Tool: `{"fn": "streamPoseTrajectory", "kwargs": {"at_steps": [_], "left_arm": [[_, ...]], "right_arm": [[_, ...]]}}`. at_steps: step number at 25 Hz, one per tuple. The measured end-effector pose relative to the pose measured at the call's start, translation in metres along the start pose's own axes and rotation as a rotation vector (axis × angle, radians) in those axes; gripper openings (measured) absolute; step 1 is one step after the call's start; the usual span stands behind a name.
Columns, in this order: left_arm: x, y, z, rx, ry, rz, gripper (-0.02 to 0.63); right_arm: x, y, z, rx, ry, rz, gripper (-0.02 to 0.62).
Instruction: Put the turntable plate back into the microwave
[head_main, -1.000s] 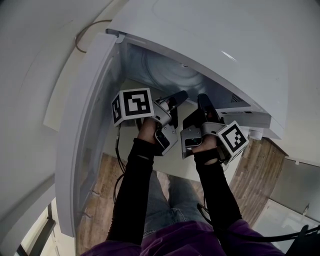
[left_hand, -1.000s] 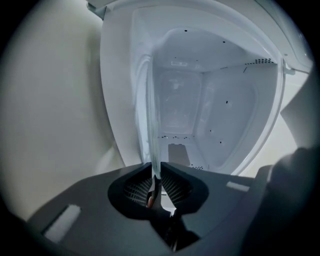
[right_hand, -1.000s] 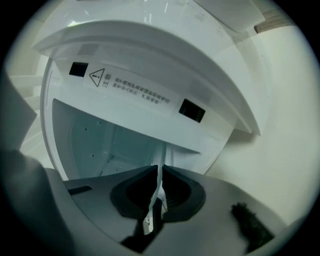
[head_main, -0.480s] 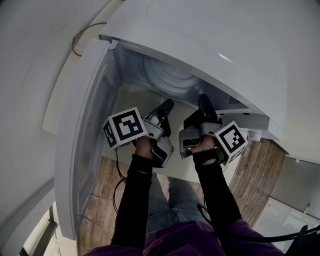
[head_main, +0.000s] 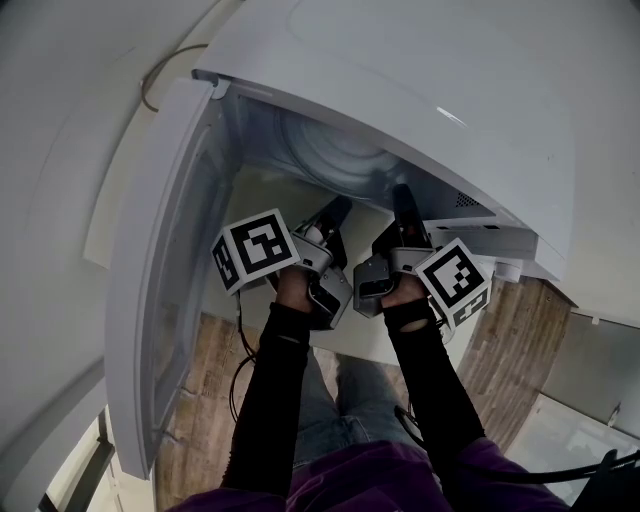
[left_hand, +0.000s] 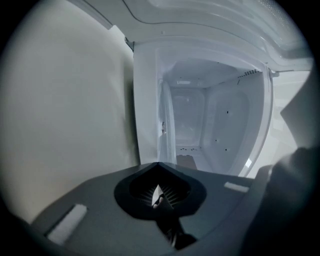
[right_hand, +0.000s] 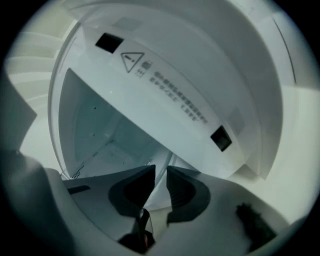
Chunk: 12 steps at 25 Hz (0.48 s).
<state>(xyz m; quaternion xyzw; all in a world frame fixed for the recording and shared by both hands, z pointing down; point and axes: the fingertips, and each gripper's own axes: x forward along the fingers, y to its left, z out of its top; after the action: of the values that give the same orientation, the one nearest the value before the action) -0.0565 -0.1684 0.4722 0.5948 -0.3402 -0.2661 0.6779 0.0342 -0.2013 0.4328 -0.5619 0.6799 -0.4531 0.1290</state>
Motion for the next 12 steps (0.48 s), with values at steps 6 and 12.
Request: {"fn": "streamPoseTrajectory", "kwargs": {"at_steps": [6, 12], "left_arm": [[0.0057, 0.0004, 0.0022, -0.006, 0.017, 0.018, 0.003], [-0.0019, 0.0016, -0.004, 0.006, 0.067, 0.06, 0.003]], "right_arm": [[-0.0025, 0.0046, -0.0042, -0.058, 0.031, -0.002, 0.074], [-0.0071, 0.0012, -0.0033, -0.1, 0.029, -0.013, 0.074]]}}
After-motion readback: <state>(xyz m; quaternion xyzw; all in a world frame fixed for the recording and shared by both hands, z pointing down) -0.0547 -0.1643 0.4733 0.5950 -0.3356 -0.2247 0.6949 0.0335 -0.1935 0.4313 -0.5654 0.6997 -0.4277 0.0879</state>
